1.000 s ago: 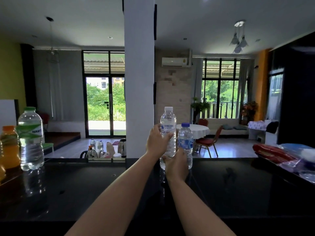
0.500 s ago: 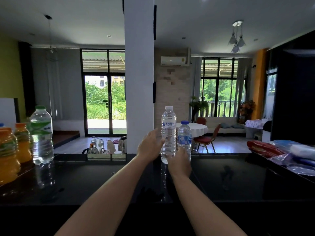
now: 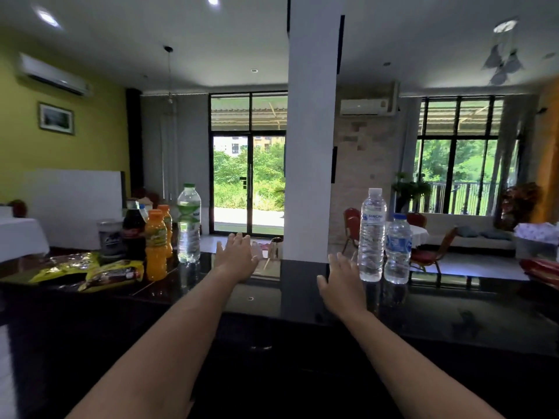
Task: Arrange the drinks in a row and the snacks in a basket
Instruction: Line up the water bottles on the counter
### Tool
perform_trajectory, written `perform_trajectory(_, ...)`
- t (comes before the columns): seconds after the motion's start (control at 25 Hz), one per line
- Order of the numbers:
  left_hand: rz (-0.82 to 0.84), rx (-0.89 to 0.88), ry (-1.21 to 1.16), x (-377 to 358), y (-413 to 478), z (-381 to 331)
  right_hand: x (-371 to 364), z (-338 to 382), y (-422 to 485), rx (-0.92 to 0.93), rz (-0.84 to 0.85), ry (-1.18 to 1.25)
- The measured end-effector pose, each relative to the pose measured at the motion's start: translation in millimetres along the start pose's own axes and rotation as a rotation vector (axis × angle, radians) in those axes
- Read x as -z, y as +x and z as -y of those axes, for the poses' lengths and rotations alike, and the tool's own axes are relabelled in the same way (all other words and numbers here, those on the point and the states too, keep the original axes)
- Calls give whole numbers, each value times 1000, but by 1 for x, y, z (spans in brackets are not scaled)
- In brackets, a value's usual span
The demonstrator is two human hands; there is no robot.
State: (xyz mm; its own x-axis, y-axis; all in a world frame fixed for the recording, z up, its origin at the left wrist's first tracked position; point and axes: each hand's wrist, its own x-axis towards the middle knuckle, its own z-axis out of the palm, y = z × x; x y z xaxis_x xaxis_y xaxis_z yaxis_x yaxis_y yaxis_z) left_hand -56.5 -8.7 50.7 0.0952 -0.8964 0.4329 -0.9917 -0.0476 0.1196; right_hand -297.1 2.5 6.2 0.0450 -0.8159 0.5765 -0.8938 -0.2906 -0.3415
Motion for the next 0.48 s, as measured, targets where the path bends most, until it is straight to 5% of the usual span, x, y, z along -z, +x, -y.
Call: perform_trajectory(0.48,-227,-3,106,81,46,152,-106,178,59,47,186,372)
